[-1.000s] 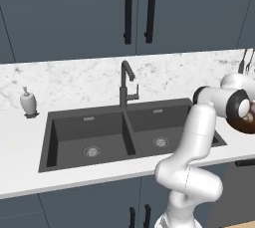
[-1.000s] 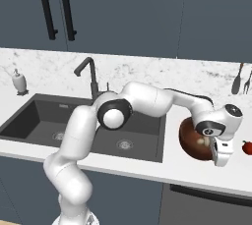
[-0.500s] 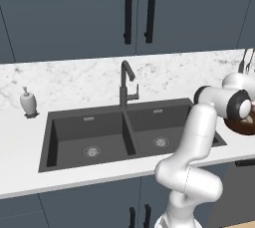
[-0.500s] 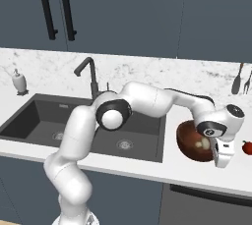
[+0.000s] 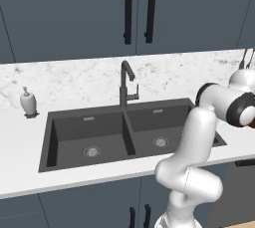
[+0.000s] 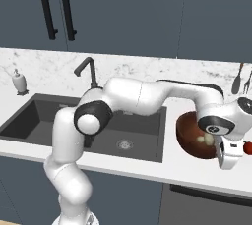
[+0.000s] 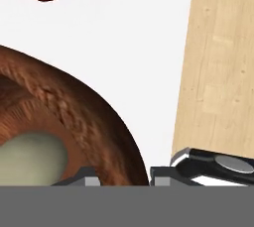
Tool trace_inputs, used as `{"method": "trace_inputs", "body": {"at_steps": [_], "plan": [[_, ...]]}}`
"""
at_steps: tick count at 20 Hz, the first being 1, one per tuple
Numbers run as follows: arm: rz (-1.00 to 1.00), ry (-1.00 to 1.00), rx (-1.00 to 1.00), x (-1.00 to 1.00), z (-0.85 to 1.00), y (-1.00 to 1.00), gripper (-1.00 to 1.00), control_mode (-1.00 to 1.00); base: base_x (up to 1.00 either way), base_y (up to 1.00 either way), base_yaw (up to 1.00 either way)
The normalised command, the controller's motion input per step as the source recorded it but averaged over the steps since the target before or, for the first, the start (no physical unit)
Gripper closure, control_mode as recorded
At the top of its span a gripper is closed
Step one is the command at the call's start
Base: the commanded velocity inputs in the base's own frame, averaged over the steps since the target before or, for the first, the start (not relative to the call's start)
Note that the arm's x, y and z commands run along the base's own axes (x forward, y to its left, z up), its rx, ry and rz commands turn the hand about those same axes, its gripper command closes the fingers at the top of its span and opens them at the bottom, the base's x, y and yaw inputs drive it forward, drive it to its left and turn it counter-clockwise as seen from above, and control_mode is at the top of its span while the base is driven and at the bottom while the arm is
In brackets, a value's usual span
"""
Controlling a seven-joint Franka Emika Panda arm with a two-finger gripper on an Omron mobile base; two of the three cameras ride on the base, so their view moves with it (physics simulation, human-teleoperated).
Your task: Pick the mushroom from the sink and place it in the bowl. Then pick the bowl and place it in the microwave. Then close the microwave door and press the start button.
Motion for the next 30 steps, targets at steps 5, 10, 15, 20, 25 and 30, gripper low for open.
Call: {"method": "trace_inputs", "body": {"at_steps": [5, 10, 15, 20, 25, 30], "plan": [[0.00, -0.02, -0.08, -0.06, 0.82, 0.94, 1.00, -1.00, 0.00, 0.00, 0.00], [0.00, 0.00, -0.12, 0.00, 0.65, 1.00, 1.00, -1.00, 0.00, 0.00, 0.00], [-0.02, 0.00, -0.08, -0.01, 0.11, 1.00, 1.00, -1.00, 0.00, 0.00, 0.00], [0.03, -0.02, 0.00, -0.32, -0.10, 0.45, 1.00, -1.00, 0.00, 0.00, 0.00], [0.08, -0.11, 0.00, -0.51, 0.05, 0.30, 1.00, -1.00, 0.00, 0.00, 0.00], [0.00, 0.00, 0.00, -0.16, 0.38, 0.75, 1.00, -1.00, 0.00, 0.00, 0.00]]}}
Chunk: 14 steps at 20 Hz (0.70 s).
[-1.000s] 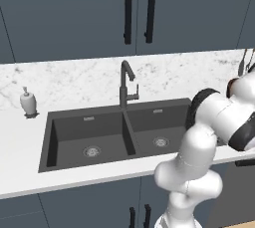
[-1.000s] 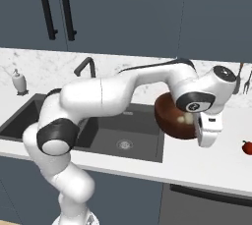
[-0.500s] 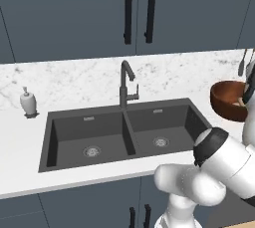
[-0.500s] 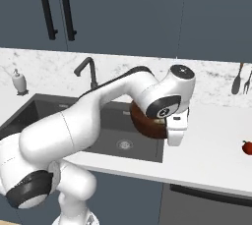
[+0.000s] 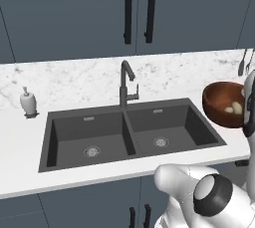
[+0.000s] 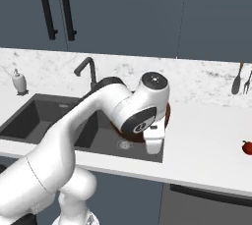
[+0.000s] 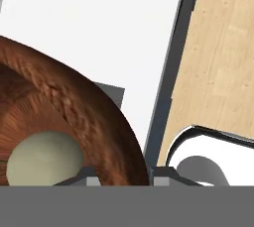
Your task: Pick the mushroom from the sink and place it in the bowl. Then pick the bowl and place it in the microwave. Then close the microwave door and press the start button.
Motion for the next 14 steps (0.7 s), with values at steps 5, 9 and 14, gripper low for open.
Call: {"method": "trace_inputs", "body": {"at_steps": [5, 9, 14], "plan": [[0.00, 0.09, -0.02, 0.05, 0.04, 0.92, 1.00, -1.00, 0.00, 0.00, 0.00], [0.00, 0.01, -0.02, 0.00, 0.00, 0.15, 1.00, -1.00, 0.00, 0.00, 0.00], [-0.01, 0.00, 0.00, 0.00, 0.00, 0.00, 1.00, -1.00, 0.00, 0.00, 0.00]]}}
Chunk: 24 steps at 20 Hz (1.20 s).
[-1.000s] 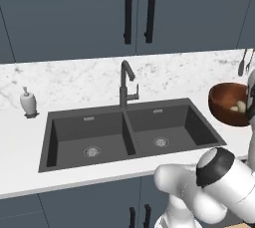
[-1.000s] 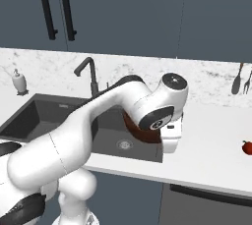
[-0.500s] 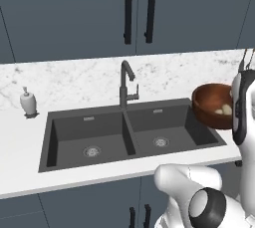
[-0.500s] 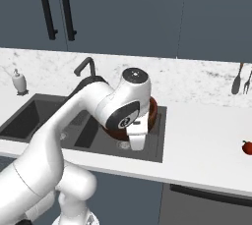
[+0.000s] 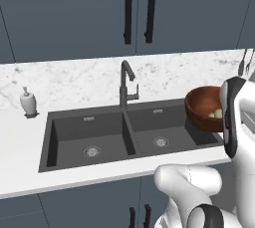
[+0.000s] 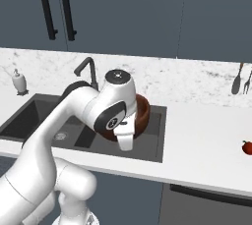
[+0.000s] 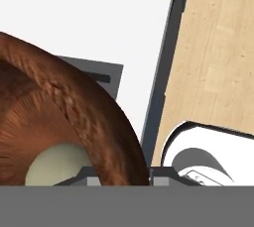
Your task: Pick the mushroom from the sink and place it in the bowl. Then pick the bowl and place it in the microwave. Then close the microwave door and press the start button.
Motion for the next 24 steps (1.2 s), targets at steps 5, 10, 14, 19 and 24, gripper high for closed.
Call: {"method": "trace_inputs", "body": {"at_steps": [5, 10, 14, 19, 24], "plan": [[-0.02, -0.01, 0.00, -0.13, 0.00, 0.02, 1.00, -1.00, -0.02, 0.01, -0.02], [-0.01, -0.12, 0.00, -0.50, 0.10, 0.00, 1.00, -1.00, 0.00, 0.00, 0.00], [0.00, -0.07, 0.00, -0.31, 0.01, 0.01, 1.00, -1.00, 0.00, 0.00, 0.00], [0.00, -0.01, 0.00, -0.04, 0.00, 0.01, 1.00, 1.00, -0.27, 0.12, 0.00], [0.00, 0.00, 0.00, 0.00, 0.00, 0.00, 1.00, 1.00, -0.65, 0.57, 0.04]]}}
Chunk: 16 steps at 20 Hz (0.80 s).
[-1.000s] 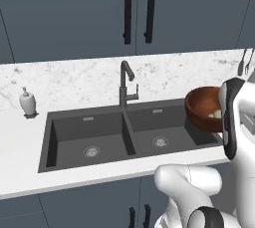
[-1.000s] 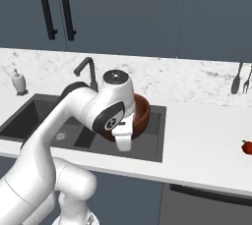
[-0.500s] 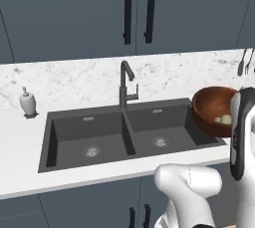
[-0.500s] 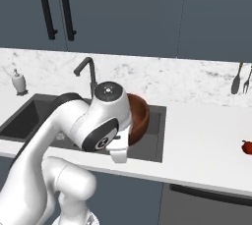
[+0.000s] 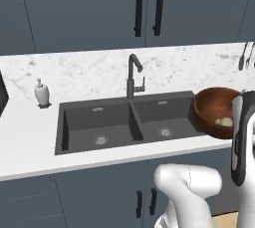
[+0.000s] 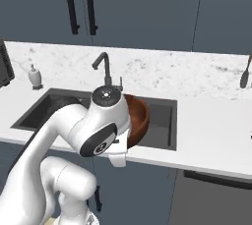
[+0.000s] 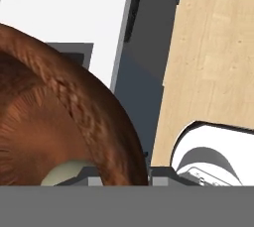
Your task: Pick the mushroom from the sink and place it in the bowl. Then pick the bowl and place it in the microwave. Then close the microwave door and press the start button.
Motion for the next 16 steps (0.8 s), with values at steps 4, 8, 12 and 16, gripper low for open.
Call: {"method": "trace_inputs", "body": {"at_steps": [4, 8, 12, 16], "plan": [[0.00, 0.00, 0.00, 0.00, 0.00, 0.00, 1.00, 1.00, -0.81, 0.67, 0.20], [0.00, 0.00, 0.00, 0.00, 0.00, 0.00, 1.00, 1.00, -0.74, 0.83, 0.31], [0.00, 0.00, 0.00, 0.00, 0.00, 0.00, 1.00, 1.00, -0.62, 0.79, 0.36], [0.00, 0.00, 0.00, 0.00, 0.00, 0.00, 1.00, 1.00, -0.53, 0.74, 0.38]]}}
